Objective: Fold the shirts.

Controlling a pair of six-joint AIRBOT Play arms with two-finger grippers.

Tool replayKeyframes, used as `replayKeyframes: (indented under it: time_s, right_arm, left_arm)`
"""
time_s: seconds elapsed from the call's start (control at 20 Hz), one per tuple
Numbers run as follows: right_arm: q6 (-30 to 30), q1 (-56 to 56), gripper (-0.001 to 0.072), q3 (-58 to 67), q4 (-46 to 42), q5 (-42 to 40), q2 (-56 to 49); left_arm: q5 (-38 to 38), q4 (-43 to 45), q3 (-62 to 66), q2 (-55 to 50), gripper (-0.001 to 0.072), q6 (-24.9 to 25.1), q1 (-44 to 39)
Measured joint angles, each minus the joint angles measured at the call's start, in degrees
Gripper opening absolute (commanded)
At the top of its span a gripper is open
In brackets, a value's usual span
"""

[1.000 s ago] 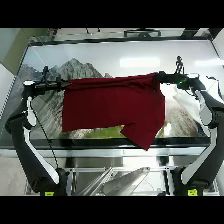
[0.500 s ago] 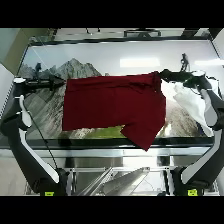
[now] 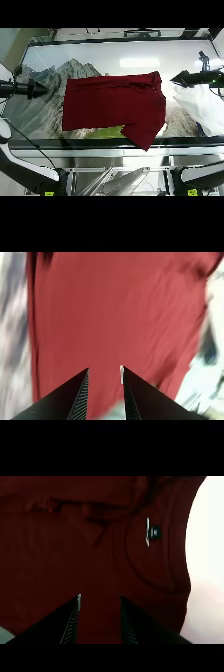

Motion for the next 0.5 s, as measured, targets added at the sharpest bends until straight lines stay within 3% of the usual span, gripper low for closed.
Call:
replayKeyframes:
  time_s: [0.25, 0.5]
  right_arm:
    - [1.2, -3.0, 0.0294, -17.7, -5.3, 1.8, 14.9]
    - [1.9, -7.3, 0.0294, -31.6, -6.7, 1.0, 27.7]
  left_arm:
    - [5.5, 14.5, -24.7, 13.1, 0.0228, -1.3, -2.5]
    - [16.0, 20.1, -39.4, 16.5, 0.0228, -1.6, -5.1]
